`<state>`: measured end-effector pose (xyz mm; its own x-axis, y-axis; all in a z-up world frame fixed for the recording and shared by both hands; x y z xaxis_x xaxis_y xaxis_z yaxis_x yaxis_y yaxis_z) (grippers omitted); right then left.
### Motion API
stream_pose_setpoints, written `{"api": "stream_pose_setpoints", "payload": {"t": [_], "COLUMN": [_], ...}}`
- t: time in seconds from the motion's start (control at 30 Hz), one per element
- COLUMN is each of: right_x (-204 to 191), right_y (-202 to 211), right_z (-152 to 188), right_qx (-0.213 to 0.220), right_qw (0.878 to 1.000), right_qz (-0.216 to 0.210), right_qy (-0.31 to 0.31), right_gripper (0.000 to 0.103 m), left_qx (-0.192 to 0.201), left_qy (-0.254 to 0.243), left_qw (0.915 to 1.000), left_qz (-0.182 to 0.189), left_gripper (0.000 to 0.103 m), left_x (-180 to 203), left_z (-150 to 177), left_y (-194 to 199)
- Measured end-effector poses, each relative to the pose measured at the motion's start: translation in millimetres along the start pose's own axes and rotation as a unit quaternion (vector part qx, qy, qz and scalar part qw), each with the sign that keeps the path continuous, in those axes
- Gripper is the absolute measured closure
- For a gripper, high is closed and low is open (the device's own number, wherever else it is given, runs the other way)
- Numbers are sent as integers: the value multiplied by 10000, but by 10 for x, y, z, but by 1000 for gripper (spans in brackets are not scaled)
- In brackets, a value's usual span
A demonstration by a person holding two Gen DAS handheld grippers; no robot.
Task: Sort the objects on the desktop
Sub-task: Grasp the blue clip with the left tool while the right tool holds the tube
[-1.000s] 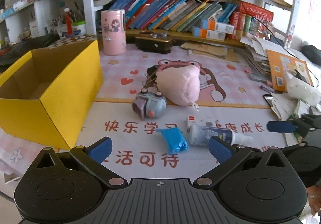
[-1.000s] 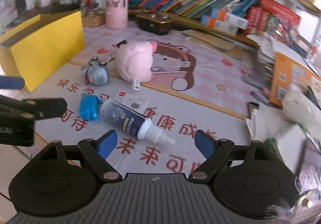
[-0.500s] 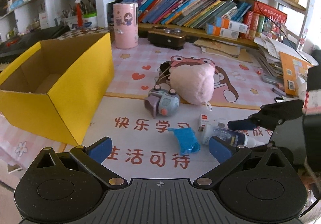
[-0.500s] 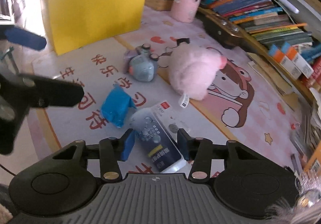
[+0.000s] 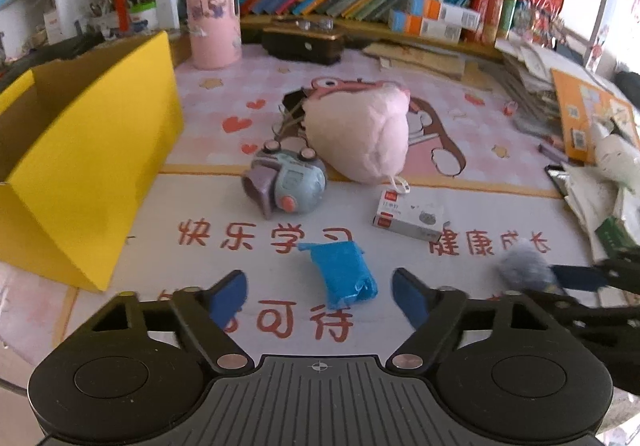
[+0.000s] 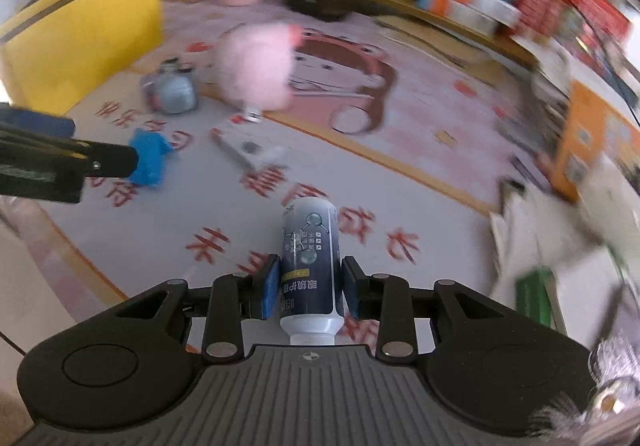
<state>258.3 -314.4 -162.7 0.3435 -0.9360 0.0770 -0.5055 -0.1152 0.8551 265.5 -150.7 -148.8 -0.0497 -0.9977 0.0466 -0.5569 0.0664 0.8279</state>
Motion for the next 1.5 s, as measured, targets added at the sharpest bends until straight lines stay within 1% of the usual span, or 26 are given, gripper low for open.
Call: {"api": "stream_pose_setpoints", "payload": {"t": [0.07,0.1,0.17,0.23,0.27,0.43,0.5,0.7,0.77,0.87,1.1,1.3,1.5], "right_x": [-5,-14,-11,-7,-7,15,25,69,72,50,-65,-207,-404], "right_y": [11,14,13,-18,-32,-128,-139,-154,-101,42,407,654,769], "right_z": [28,33,38,37,29,-2,-16,-37,-67,-172,-419,-483,-403], "right_qx": [18,27,24,-1,-28,-115,-98,-122,-24,243,742,969,951], "right_qw": [10000,10000,10000,10000,10000,9999,9999,9990,9985,9976,9930,9901,9900], "right_qz": [18,21,19,37,57,38,-9,-188,-241,-315,-613,-784,-892], "right_qy": [-29,-24,-13,1,-2,-75,-124,-387,-492,-565,-685,-645,-545], "right_gripper": [73,72,72,72,72,72,72,73,73,73,73,73,73], "left_qx": [-99,-115,-111,-96,-107,-37,-34,-86,58,333,843,1024,1085], "left_qy": [37,38,22,-25,-51,-172,-125,32,143,195,175,231,307], "left_qw": [9999,9999,9999,9999,9999,9998,9999,9999,9996,9985,9941,9913,9899], "left_qz": [23,33,4,-20,-24,-53,-62,113,218,377,666,789,859], "left_gripper": [41,46,51,54,58,64,74,77,77,77,77,77,77], "left_x": [23,31,55,78,92,125,92,-8,-31,-34,1,-32,-94], "left_z": [-2,-5,-25,-43,-45,-55,-60,-55,-103,-217,-382,-349,-222], "left_y": [-93,-128,-194,-243,-267,-313,-311,-251,-138,91,636,951,1136]}}
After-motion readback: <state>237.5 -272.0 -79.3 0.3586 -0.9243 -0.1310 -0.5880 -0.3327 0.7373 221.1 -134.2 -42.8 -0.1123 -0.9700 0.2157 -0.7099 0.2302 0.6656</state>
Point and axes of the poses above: each gripper's, at about its wrist camera, not at the fingertips, and y roughly against the way its jaws point, x to its right, z to its underside, the point moved 10 cm from there along -y, roughly the way its jaws point, and after that the axes turned 6 degrees about -x, right-handed, at the moved point
